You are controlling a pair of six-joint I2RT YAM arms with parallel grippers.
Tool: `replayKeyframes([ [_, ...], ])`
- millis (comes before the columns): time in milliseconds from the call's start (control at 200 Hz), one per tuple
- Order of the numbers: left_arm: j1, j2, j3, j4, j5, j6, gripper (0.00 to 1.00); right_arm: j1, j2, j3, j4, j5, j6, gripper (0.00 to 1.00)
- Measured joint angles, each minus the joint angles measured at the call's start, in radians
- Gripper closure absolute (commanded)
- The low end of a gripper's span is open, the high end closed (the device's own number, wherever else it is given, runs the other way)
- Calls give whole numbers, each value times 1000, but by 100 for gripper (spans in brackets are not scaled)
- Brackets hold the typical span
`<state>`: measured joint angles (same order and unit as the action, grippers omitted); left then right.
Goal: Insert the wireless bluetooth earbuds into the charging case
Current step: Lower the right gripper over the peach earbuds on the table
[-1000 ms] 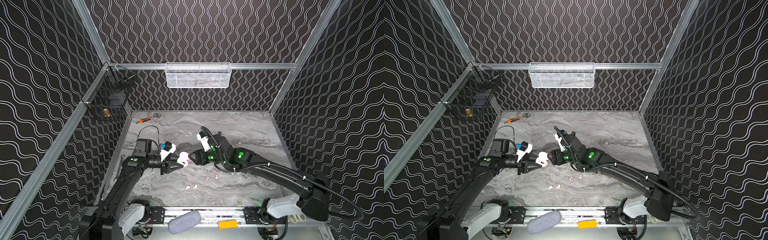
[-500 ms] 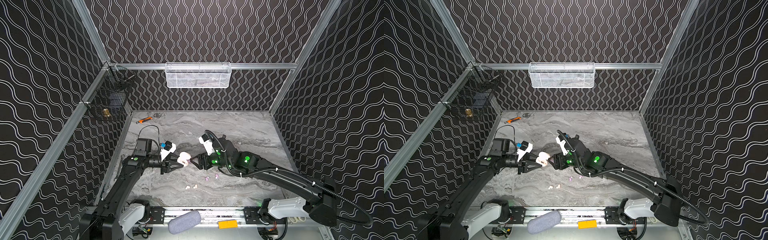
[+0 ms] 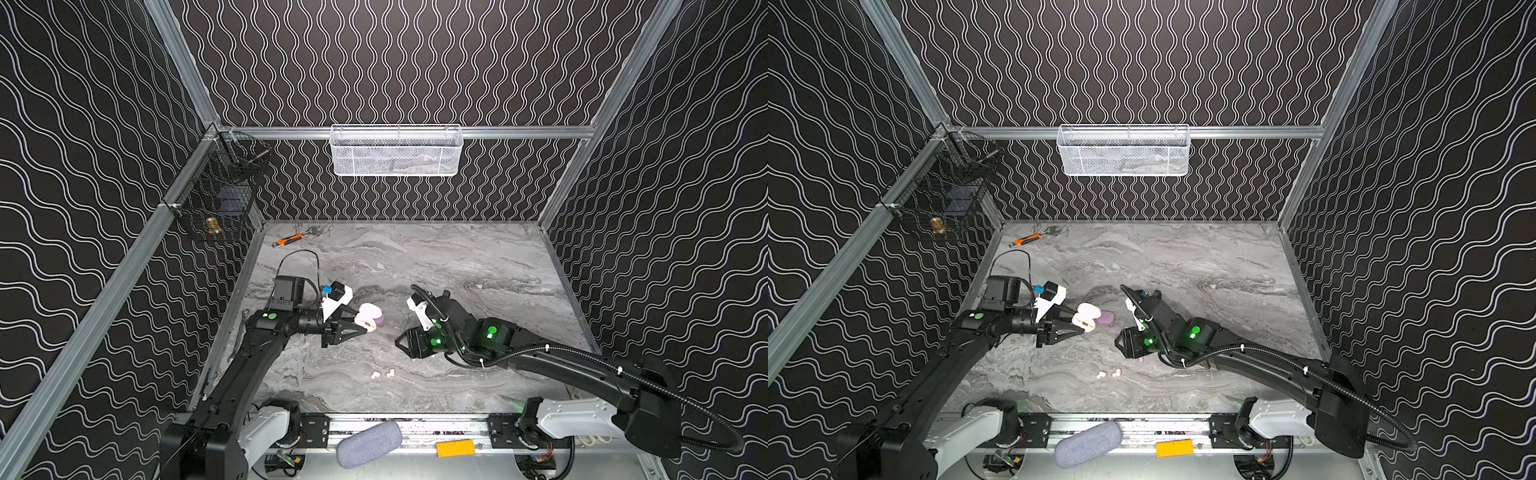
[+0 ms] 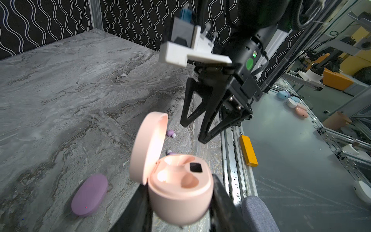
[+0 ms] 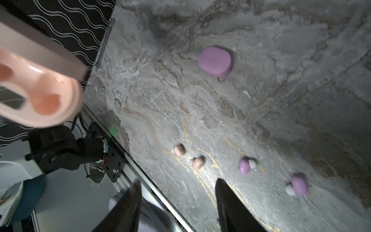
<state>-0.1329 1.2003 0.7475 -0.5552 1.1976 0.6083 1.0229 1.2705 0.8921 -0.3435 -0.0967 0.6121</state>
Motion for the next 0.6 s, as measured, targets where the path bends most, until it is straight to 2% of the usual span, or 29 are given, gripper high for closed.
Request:
replayKeyframes([
  [230, 0, -1, 0, 1, -8, 0, 97, 30, 89, -72, 113, -44, 76, 46],
  [601, 1, -12, 0, 1, -15, -2, 97, 41, 222, -91, 217, -83, 135, 53],
])
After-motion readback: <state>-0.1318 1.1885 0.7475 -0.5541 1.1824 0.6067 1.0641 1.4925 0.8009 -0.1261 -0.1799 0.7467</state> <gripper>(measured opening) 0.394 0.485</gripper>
